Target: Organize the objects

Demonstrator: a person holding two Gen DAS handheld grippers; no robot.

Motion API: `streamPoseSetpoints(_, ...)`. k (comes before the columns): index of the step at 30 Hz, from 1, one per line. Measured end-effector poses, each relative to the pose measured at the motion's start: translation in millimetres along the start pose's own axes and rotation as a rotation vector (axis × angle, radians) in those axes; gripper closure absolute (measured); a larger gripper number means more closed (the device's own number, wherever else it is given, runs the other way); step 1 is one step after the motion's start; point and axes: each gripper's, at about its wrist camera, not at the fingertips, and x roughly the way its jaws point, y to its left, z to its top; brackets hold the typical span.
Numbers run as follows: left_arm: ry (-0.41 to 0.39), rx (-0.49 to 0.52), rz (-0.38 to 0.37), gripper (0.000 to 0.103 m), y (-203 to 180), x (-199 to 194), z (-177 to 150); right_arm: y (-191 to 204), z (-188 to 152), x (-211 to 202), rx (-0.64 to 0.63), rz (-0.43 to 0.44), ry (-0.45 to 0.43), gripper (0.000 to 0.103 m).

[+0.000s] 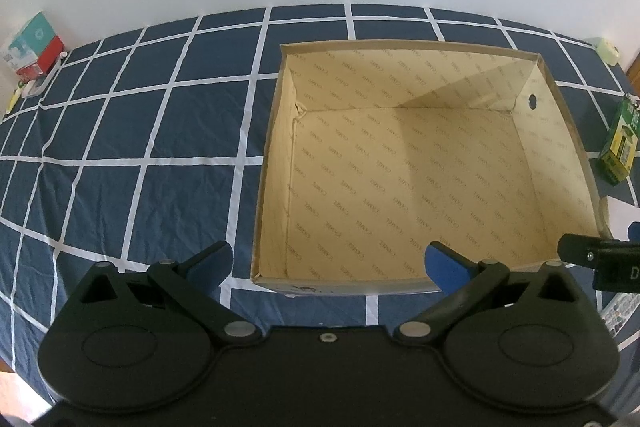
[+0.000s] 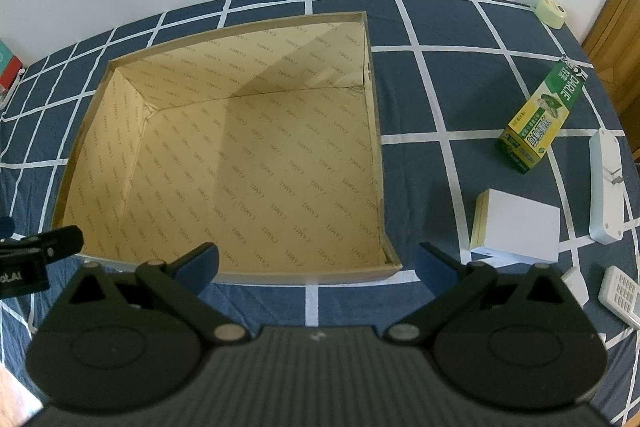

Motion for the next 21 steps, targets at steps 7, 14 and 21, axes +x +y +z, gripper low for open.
streamPoseSetpoints(7,0.008,-0.017,0.009,0.0,-2.0,0.2,0.7,0.2,-0.1,-0.2,0.001,-0.001,0.0,0.0)
streamPoseSetpoints(14,0.011,-0.019,0.012,0.0,-2.4,-0.3,1.4,-0.7,0.5,-1.5,0.0,0.001,-0.001,0.0)
streamPoseSetpoints(21,0.006,-0.031,0.02,0.0,-1.5,-1.8,0.6,-2.8,0.3,-2.7,0.001,0.004,-0.004,0.0)
